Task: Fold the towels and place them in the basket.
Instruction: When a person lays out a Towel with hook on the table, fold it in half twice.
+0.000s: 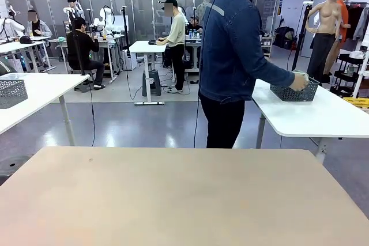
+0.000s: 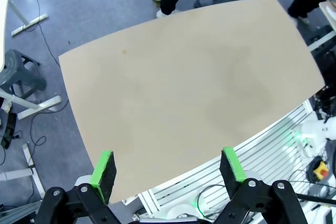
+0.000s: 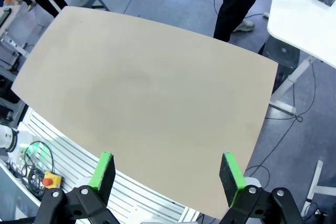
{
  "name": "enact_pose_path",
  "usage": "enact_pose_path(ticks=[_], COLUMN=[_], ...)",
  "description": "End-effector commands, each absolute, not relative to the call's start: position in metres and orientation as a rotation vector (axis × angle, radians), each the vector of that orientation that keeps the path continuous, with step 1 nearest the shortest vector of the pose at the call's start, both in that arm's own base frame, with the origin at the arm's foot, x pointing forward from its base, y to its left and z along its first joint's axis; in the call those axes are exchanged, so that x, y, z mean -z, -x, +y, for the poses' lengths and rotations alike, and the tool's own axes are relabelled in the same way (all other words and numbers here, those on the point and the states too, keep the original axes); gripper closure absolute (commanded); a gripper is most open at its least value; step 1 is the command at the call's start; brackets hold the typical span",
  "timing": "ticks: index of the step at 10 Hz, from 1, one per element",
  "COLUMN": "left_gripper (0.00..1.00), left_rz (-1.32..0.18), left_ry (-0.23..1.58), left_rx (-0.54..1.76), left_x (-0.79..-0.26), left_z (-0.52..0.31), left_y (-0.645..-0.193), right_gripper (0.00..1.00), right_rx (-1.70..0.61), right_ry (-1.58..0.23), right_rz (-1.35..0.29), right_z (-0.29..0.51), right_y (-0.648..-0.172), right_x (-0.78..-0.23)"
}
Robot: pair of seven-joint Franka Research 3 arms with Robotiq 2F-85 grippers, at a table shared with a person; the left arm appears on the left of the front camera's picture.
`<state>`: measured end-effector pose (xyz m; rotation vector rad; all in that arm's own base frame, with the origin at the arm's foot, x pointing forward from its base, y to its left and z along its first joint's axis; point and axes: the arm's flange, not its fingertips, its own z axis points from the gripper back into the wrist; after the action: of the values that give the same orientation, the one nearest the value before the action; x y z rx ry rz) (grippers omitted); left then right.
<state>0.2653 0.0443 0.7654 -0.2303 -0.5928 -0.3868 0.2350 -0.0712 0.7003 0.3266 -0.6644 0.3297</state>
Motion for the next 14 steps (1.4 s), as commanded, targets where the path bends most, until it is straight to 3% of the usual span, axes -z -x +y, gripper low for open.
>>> enact_pose_path(ticks=[1, 14], left_gripper=[0.00, 0.00], left_rz=[-0.595, -0.595], left_ry=[0.233, 0.233], left_rx=[0.391, 0.391], left_x=[-0.7659, -0.7659], left_z=[0.0441, 0.0441], left_y=[-0.2651, -0.2651], right_gripper=[0.00, 0.00], right_rx=[-0.325, -0.325], right_ry=[-0.331, -0.331], right_rz=[-0.670, -0.670], right_z=[-0.0709, -0.0709], right_y=[-0.2356, -0.2356], right_x=[-0.7009, -0.7009])
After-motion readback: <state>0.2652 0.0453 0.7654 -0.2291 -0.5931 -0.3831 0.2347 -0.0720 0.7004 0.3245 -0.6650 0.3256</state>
